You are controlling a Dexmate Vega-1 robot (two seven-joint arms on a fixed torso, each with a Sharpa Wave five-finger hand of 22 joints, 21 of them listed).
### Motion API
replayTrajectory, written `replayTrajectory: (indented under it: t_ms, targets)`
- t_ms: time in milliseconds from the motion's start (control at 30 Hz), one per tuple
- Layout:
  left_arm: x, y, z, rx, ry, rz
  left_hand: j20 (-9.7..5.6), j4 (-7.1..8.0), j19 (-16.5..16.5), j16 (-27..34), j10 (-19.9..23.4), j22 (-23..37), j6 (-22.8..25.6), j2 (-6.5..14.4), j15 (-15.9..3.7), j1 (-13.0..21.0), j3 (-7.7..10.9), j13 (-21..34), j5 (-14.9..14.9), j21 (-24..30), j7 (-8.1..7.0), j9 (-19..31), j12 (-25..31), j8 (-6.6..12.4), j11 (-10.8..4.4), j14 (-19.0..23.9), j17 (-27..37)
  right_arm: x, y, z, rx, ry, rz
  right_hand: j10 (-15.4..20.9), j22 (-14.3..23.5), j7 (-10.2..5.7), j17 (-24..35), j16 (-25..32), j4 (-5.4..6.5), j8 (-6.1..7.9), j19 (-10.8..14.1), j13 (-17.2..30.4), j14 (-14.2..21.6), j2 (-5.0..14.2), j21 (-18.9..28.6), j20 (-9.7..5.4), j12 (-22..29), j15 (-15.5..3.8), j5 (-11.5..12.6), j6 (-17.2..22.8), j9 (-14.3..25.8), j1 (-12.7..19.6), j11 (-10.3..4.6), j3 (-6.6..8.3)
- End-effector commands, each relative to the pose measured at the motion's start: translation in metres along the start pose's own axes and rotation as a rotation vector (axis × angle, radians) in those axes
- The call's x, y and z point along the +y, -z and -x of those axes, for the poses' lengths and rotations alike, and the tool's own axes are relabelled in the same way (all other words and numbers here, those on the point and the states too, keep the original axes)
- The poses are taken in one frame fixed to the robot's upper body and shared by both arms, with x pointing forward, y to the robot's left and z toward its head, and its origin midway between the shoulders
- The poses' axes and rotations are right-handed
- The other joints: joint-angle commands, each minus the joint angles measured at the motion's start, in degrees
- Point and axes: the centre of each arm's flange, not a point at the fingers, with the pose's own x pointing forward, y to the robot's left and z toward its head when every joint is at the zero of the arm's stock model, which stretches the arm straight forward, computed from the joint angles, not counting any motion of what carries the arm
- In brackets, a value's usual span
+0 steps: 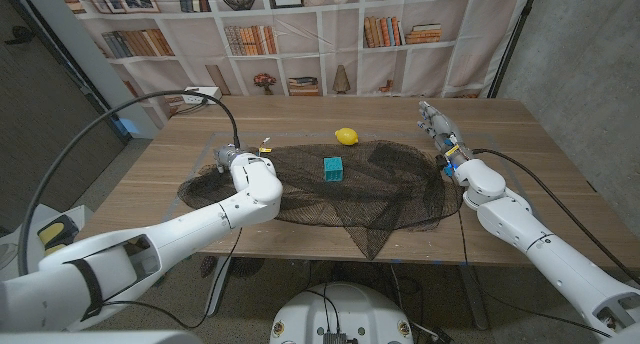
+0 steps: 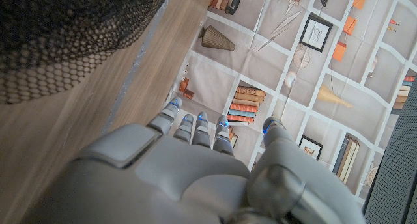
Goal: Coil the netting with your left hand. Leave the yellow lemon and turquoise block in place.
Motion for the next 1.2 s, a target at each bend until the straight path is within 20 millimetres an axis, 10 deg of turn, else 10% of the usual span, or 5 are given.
replayTrajectory:
  t_ms: [33, 533, 1200]
  targets:
    - [0.047, 0.012, 0.035, 0.0, -0.299, 0.104, 0.1, 0.44, -0.5, 0.8, 0.8, 0.3, 0.9, 0.3, -2.75, 1.2, -0.66, 2.6, 0.4, 1.1, 0.69, 1.3, 2.0, 0.58, -1.72, -0.1, 1.9, 0.001, -0.002, -0.001, -0.01, 0.001, -0.001, 0.5, 0.2, -0.34, 0.2, -0.2, -0.27, -0.04, 0.0, 0.2, 0.3, 0.25, -0.2, 0.09, -0.1, 0.24, 0.0, 0.2, 0.2, -0.1, 0.08, 0.31]
    - [0.084, 0.009, 0.087, -0.121, -0.508, 0.24, 0.0, 1.28, -0.9, 1.7, -0.4, 0.2, 1.4, 0.2, -2.98, 2.6, -1.44, 8.1, 0.7, 3.4, 0.74, 4.0, 5.7, 1.23, -1.62, -0.6, 5.8, -0.002, -0.003, 0.002, -0.02, 0.012, -0.002, 0.5, 0.2, -0.42, 0.2, -0.2, -0.28, -0.06, 0.1, 0.2, 0.3, 0.22, -0.2, 0.03, -0.1, 0.22, 0.0, 0.2, 0.2, -0.2, -0.07, 0.31]
    - [0.112, -0.016, 0.099, -0.546, -0.486, 0.456, -0.29, 1.83, -1.0, 2.4, -1.1, -0.1, 1.9, 0.1, -3.19, 3.8, -1.64, 12.6, 0.9, 5.6, 0.84, 6.5, 8.4, 1.96, -1.64, -0.7, 9.1, -0.009, 0.002, 0.02, -0.03, 0.053, -0.017, 0.5, 0.2, -0.39, 0.2, -0.2, -0.28, -0.05, 0.1, 0.2, 0.3, 0.16, -0.1, 0.03, -0.1, 0.2, 0.0, 0.2, 0.2, -0.3, 0.03, 0.31]
